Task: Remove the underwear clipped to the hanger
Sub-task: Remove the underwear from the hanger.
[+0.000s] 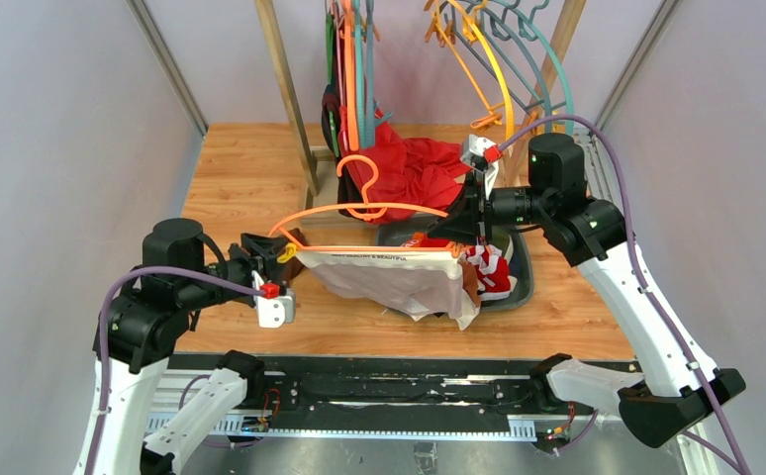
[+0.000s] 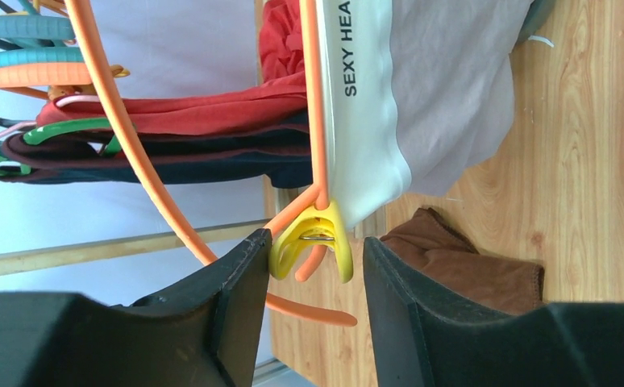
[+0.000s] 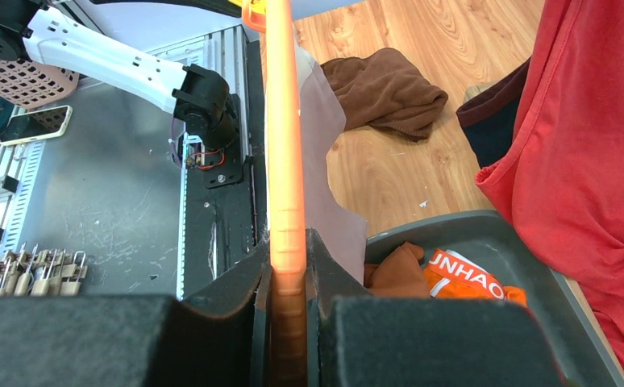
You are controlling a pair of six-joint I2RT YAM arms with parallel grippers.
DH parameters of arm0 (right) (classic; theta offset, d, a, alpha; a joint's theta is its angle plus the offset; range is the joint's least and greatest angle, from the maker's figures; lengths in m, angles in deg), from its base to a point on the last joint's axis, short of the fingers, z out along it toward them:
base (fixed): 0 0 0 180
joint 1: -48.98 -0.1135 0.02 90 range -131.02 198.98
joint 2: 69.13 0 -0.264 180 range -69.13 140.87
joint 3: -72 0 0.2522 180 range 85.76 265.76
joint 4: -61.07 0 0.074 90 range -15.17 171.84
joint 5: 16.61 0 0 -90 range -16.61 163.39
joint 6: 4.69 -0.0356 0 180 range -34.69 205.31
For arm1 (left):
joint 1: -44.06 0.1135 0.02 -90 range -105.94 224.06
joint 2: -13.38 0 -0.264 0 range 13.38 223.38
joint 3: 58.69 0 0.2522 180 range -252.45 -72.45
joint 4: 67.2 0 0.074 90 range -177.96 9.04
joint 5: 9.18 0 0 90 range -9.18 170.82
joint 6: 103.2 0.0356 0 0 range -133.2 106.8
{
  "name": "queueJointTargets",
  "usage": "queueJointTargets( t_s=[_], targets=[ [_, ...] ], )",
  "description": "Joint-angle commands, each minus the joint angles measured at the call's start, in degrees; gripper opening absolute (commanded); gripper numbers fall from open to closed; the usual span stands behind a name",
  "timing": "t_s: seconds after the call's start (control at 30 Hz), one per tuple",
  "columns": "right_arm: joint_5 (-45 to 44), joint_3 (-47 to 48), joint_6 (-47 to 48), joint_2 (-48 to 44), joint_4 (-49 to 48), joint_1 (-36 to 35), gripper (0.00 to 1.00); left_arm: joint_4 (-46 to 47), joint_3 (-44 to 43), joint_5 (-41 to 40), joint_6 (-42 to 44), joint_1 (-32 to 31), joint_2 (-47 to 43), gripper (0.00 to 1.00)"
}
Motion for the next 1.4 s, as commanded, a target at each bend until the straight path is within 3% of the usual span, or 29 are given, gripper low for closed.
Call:
queueJointTargets(
  t_s=[0.0,0.53,0.57,0.73,0.9,1.13,1.27,1.37],
  targets=[
    [1.9,-0.5,-0.3,-1.1,-1.9,-1.9,0.01,1.1,1.3,0.0,1.1,-0.5,0.3,0.48],
    [1.0,-0.8,1.7,-1.5,-1.1,-1.9,0.01,1.1,2.9,0.8,1.5,-0.4,-0.2,0.2],
    [1.0,-0.9,1.8,-1.7,-1.1,-1.9,0.01,1.1,3.0,0.8,1.5,-0.4,-0.3,0.22],
    [0.3,-1.3,2.9,-2.2,-0.7,-2.0,0.01,1.0,3.3,1.2,1.2,-0.5,-0.8,0.63],
    [-1.9,-1.1,5.3,-2.5,0.5,-2.0,0.01,1.0,2.4,1.9,-0.8,-0.5,-1.0,0.96],
    [-7.3,1.6,12.6,-1.4,5.5,-3.7,0.0,1.8,-1.3,7.3,-11.1,-0.4,-1.2,0.98],
    [-11.9,5.7,17.6,0.1,9.5,-7.4,0.01,12.1,-1.9,6.0,-30.3,-0.5,-1.3,0.98],
    [-15.8,8.8,22.2,1.7,13.7,-11.9,0.01,18.9,-1.3,3.9,-40.2,-0.4,-0.9,0.98]
  ],
)
